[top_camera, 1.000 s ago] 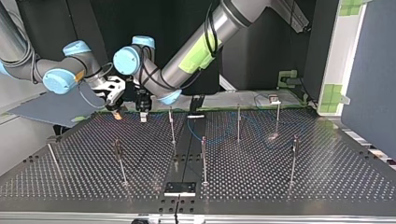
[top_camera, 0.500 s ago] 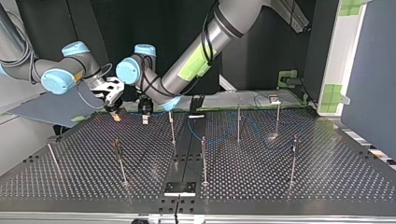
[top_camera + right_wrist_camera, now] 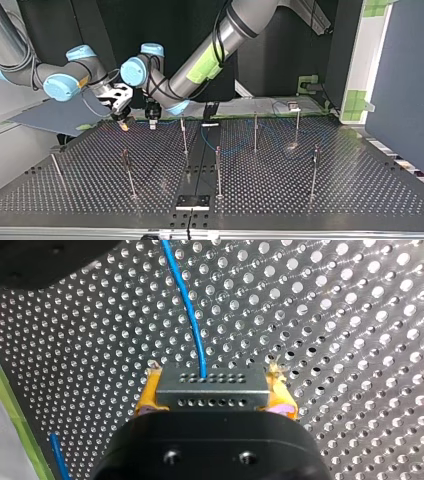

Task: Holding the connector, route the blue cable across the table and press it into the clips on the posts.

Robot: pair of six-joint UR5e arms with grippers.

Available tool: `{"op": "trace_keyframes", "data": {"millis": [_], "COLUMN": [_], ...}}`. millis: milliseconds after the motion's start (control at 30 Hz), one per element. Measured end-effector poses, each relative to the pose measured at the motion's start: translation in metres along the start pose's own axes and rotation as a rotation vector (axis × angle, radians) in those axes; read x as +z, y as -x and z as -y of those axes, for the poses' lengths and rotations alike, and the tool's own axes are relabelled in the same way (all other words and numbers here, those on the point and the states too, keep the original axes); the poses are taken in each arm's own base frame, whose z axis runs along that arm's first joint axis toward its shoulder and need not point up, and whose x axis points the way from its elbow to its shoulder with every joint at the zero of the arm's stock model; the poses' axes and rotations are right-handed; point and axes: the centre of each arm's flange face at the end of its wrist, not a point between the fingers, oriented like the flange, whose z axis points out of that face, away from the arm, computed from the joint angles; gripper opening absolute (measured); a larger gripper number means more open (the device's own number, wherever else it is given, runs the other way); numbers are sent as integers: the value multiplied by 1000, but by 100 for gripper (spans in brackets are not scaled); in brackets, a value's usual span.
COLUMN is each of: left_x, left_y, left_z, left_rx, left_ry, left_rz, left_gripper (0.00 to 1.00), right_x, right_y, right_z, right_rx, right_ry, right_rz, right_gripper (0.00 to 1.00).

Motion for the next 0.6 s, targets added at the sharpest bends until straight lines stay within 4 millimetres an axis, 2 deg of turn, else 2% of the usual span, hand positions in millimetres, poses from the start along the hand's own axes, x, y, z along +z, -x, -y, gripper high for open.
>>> {"op": "trace_keyframes", "data": {"millis": [33, 67, 400, 600], "left_x": [0, 0, -2, -5], "left_y": [0, 0, 1, 4], "left_z": [1, 1, -2, -6], "left_rx": [0, -2, 2, 4], "left_ry": [0, 0, 25, 72], "left_rz": [1, 2, 0, 2], "left_gripper": [7, 0, 0, 0], "right_x": [0, 0, -1, -8], "right_y": [0, 0, -7, -24], "right_z": [0, 0, 2, 10], "right_rx": [0, 0, -5, -9], "right_ry": [0, 0, -4, -12], "right_rz": [-1, -1, -10, -41], "right_gripper": [0, 0, 0, 0]}}
